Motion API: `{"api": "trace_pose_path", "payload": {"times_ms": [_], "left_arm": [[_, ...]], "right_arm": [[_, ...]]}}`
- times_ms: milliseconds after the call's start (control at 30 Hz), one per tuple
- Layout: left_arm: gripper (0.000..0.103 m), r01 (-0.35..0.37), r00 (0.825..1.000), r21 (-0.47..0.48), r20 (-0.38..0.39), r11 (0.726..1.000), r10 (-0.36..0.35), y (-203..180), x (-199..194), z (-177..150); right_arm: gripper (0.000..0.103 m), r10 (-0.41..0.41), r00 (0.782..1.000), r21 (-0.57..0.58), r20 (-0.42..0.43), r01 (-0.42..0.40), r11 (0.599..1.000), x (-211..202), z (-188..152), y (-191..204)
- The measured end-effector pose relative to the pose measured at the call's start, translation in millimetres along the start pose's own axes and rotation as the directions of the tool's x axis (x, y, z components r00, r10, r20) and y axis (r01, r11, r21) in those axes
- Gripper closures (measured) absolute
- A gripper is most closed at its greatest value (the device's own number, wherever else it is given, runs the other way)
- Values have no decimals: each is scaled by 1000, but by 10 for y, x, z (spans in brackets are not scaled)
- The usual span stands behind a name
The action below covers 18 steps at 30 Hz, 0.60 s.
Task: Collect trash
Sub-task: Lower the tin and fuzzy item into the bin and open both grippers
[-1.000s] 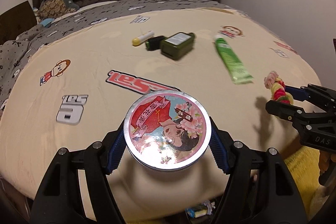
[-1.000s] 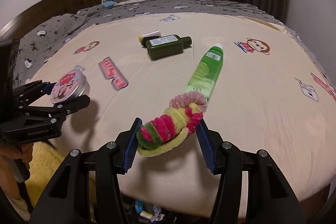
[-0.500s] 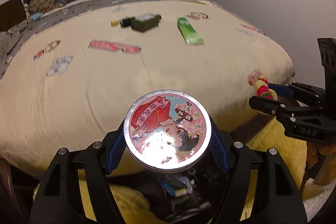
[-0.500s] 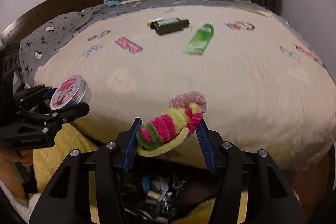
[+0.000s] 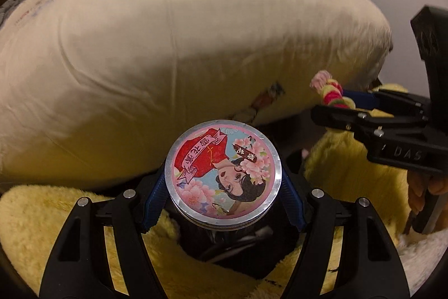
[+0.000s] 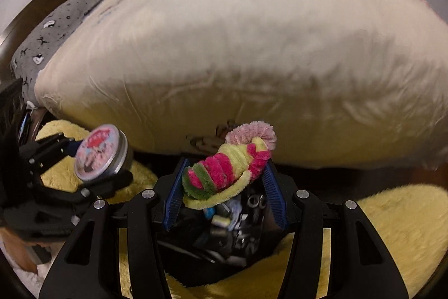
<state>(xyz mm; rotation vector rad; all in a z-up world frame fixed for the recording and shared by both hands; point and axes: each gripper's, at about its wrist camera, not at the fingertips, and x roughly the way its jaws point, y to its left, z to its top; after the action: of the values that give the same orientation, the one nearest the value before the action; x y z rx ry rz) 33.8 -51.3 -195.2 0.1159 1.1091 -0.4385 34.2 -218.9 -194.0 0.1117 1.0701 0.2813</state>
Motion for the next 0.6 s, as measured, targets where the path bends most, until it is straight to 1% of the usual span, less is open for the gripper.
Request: {"api": "trace_pose_path", "payload": {"times_ms": [167, 333, 467, 600], "left_arm": [[36, 27, 997, -7, -77, 1000, -28, 0, 262, -101], [36, 60, 988, -15, -145, 998, -61, -7, 485, -166], [36, 65, 982, -11, -177, 998, -66, -21, 580, -196], [36, 66, 979, -11, -190, 998, -67, -20, 615, -168]], "right_arm": [[49, 18, 998, 16, -59, -17, 1000, 165, -78, 8], [49, 28, 994, 34, -103, -25, 999, 306, -134, -11], [48, 24, 991, 53, -128, -17, 998, 395, -159, -29], [46, 41, 990, 51, -136, -34, 998, 421, -141, -14]]}}
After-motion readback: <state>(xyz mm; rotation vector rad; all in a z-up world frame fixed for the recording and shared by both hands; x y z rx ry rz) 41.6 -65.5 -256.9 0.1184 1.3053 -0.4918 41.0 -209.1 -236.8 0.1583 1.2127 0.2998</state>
